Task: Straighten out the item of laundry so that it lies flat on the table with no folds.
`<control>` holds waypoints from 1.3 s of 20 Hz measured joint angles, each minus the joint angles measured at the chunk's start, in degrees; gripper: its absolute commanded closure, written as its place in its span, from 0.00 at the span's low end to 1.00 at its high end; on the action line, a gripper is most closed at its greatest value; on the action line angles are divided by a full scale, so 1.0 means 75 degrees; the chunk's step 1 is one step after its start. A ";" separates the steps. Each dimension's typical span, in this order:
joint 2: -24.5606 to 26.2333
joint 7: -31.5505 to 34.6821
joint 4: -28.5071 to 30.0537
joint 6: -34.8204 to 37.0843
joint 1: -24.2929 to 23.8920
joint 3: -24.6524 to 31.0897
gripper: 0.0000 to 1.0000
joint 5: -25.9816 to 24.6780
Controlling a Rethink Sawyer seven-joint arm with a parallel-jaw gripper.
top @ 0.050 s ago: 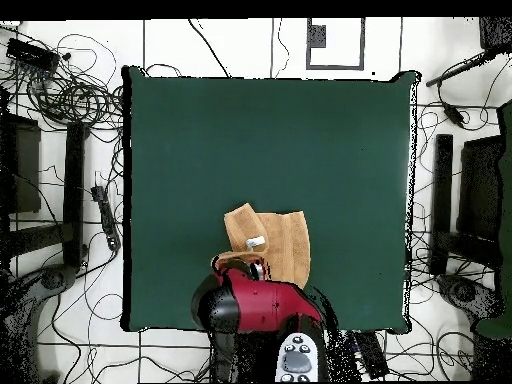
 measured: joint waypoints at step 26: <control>-0.0037 0.0000 0.0188 -0.0002 -0.0510 0.0100 0.00 0.0002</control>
